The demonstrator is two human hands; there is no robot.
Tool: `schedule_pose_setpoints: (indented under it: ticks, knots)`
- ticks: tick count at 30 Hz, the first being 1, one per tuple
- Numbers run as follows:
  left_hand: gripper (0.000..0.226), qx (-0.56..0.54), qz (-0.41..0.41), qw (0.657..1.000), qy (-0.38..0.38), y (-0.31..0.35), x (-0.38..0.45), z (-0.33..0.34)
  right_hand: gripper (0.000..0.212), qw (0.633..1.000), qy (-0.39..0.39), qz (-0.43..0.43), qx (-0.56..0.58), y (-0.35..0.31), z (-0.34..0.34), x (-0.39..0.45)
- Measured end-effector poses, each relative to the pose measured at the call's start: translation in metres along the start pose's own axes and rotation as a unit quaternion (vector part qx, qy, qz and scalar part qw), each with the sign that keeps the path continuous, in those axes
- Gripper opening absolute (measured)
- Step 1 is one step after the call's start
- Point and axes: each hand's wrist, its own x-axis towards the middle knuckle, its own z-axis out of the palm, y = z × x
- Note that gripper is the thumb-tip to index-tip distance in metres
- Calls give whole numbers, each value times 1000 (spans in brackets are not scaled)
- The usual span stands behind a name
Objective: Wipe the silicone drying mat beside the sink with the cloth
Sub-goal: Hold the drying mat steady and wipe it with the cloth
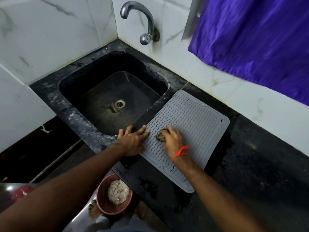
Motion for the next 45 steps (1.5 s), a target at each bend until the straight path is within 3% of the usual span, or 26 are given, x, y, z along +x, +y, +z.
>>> schedule_pose_setpoints:
  ticks: [6, 11, 15, 18, 23, 28, 39, 45]
  knots:
    - [87, 11, 4, 1000, -27, -2, -3, -1, 27, 998, 4, -47, 29, -40, 21, -47]
    - [87, -3, 10, 999, -45, -4, -6, -7, 38, 990, -44, -58, 123, -56, 24, -69]
    - [87, -9, 8, 999, -42, -4, -10, -10, 26, 947, -150, 56, 280, -38, -1, -40]
    - [95, 14, -8, 999, -28, 0, -10, -10, 33, 927, -89, 169, 324, -3, -29, 6]
    - [93, 30, -33, 998, -35, 5, -8, -11, 28, 942, 68, 216, 249, 61, -70, 92]
    - [94, 61, -42, 997, -34, 5, -3, -7, 34, 972, 98, 186, 101, 98, -78, 152]
    - [97, 54, -34, 997, -34, -5, 3, -3, 40, 988, 31, 152, -30, 90, -59, 171]
    - [96, 59, -30, 997, -37, -4, 3, -6, 28, 995, 2, 95, -21, 69, -57, 153]
